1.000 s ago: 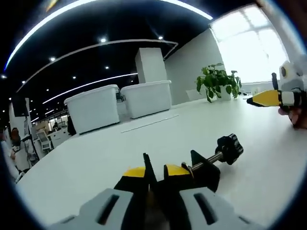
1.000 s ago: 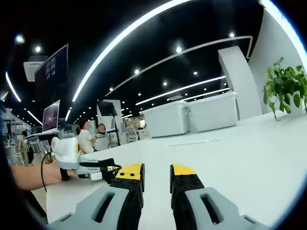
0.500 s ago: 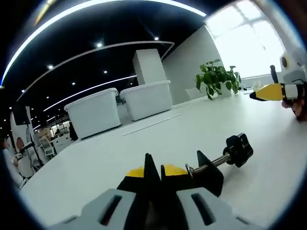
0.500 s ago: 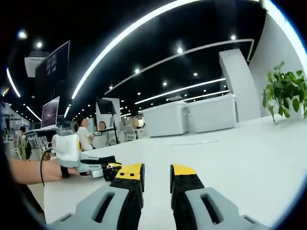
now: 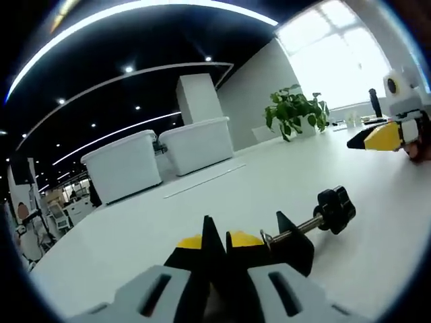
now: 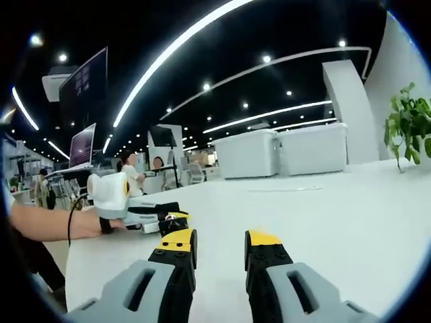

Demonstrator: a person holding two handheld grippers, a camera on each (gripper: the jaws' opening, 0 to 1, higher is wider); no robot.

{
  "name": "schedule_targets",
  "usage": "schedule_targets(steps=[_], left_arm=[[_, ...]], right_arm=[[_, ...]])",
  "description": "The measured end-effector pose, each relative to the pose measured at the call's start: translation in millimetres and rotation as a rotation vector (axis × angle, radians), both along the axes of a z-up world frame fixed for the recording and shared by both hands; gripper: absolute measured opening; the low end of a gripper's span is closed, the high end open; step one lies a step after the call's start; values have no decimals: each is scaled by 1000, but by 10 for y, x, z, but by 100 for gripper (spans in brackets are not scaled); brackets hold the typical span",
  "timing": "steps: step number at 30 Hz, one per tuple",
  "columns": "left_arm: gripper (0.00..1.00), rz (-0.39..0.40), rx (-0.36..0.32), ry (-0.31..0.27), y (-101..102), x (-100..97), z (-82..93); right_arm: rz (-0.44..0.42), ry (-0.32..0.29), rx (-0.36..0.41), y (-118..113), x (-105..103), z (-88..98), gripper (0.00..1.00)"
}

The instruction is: Clamp the fixed fixture on the desktop, loosen the retaining clip, secure it to the edge of the desk, and tighten the retaining clip.

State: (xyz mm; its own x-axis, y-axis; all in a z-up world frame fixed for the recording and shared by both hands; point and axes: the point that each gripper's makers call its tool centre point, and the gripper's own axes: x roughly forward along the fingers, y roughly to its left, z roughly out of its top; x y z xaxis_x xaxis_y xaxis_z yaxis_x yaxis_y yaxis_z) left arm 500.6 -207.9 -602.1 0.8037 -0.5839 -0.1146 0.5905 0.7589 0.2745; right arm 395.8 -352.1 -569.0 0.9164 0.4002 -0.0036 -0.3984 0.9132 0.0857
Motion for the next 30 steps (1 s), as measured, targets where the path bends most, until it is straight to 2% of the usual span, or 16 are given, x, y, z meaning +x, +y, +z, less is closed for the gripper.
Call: schedule_targets(steps=[3, 7, 12, 18, 20, 24, 28, 30], left_arm=[[10, -13, -7, 7, -11, -7, -4], [10, -10, -9, 7, -15, -27, -5], [10, -15, -14, 2, -12, -65, -9], [10, -10, -11, -6, -6, -95, -11], [10, -8, -10, -9, -4, -109, -13], [10, -4, -10, -10, 4, -136, -17], [10, -5, -13, -5, 12, -170, -25], [10, -7, -13, -5, 9, -179, -28]], right_arm=[[11, 0, -25, 39, -5, -18, 29], [114, 47, 57, 185, -52, -42, 29], [120, 40, 23, 226, -53, -63, 29], [139, 69, 32, 242, -56, -106, 29], [193, 62, 40, 339, -104, -82, 30], [197, 71, -6, 389, -115, -139, 32], [197, 87, 16, 355, -99, -146, 32], [231, 81, 39, 405, -75, -121, 32]])
